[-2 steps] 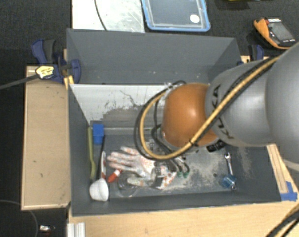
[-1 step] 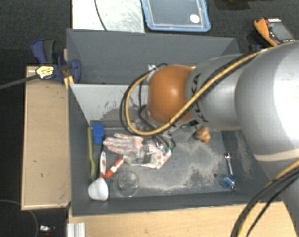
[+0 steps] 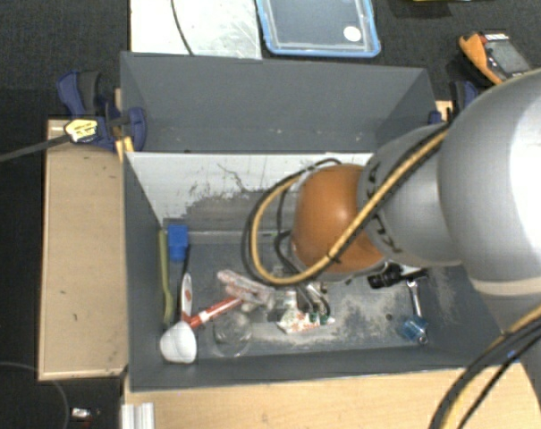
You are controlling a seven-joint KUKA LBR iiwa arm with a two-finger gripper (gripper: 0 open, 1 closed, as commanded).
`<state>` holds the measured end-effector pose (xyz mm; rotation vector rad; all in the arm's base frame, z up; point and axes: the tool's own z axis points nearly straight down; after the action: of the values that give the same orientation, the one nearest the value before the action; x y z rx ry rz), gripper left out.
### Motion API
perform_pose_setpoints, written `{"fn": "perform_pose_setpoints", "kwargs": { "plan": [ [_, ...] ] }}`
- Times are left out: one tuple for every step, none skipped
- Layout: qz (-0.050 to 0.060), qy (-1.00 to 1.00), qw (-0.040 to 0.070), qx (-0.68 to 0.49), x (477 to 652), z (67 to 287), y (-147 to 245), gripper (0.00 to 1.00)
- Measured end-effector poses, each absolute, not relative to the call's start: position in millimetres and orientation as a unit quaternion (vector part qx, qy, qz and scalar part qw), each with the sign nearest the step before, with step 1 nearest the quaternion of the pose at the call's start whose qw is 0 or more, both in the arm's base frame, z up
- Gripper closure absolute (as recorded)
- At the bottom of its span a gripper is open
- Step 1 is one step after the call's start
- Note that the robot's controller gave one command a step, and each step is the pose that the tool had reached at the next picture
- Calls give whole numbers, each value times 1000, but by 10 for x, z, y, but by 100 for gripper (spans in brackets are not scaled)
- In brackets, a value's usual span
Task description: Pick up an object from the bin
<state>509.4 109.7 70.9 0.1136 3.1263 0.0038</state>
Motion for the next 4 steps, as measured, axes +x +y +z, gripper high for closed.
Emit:
{"fn": "perform_pose_setpoints", "kwargs": {
  "plan": [
    [1, 999, 7, 37, 5094, 709, 1097, 100],
    [2, 999, 8, 37, 5097, 748, 1097, 100],
    [1, 999, 3, 37, 5071, 1121, 1091, 100],
    [1, 999, 4, 37, 5080, 1443, 1094, 100]
  ]
}}
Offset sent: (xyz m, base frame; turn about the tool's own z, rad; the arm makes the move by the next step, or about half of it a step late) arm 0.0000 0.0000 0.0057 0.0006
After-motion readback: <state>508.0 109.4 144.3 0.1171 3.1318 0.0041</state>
